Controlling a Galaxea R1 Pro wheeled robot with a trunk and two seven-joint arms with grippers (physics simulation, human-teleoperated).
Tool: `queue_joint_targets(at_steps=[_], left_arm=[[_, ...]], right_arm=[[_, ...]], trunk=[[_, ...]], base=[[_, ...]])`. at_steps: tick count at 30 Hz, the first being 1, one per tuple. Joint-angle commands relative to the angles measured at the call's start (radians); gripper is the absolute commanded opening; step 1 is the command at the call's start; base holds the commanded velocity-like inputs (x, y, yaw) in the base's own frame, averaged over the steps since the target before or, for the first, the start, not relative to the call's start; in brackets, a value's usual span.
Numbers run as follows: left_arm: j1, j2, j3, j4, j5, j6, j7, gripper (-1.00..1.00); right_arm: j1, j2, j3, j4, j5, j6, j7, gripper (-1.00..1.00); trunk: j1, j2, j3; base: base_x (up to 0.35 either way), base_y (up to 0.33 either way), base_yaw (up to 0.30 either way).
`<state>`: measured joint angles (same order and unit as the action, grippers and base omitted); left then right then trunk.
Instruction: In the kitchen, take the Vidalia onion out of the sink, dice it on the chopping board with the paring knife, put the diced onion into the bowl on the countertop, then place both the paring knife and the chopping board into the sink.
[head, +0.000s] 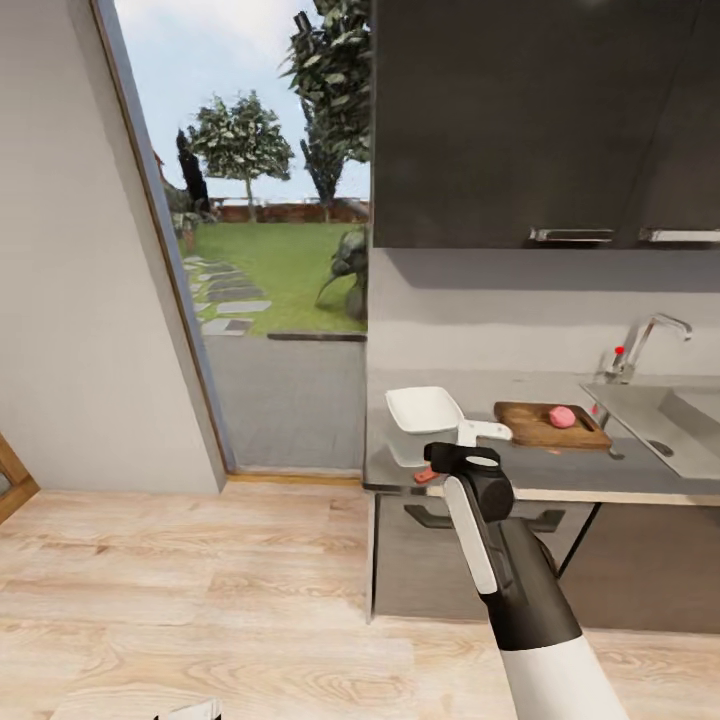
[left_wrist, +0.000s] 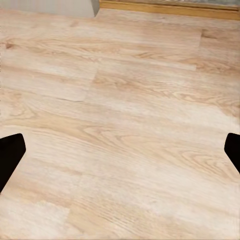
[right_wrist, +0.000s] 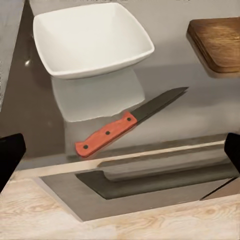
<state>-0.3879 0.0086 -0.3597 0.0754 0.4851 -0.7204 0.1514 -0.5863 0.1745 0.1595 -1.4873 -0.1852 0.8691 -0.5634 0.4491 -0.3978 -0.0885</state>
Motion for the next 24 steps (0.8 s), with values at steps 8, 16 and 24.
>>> queue_joint_targets(at_steps=[8,16,24], left_arm=[[-0.002,-0.001,-0.008,0.003,0.001,-0.004,0.005,1.0],[-0.002,-0.001,-0.008,0.003,0.001,-0.003,0.005,1.0],[-0.002,0.0,-0.008,0.003,0.001,-0.004,0.005,1.0]], right_arm=[[-0.001,0.0,-0.035,-0.001,-0.011,0.002,-0.01,1.0],[-0.001,0.0,-0.061,0.013,-0.01,0.002,-0.01,1.0],[-0.001,0.0,-0.063,0.09,-0.01,-0.002,-0.008,1.0]], trunk=[[0.001,-0.002,-0.002],[0.001,-0.002,-0.002],[0.001,-0.002,-0.002]], base=[[0.054,0.045,0.0],[0.148,0.002,0.0],[0.259,0.0,0.0]])
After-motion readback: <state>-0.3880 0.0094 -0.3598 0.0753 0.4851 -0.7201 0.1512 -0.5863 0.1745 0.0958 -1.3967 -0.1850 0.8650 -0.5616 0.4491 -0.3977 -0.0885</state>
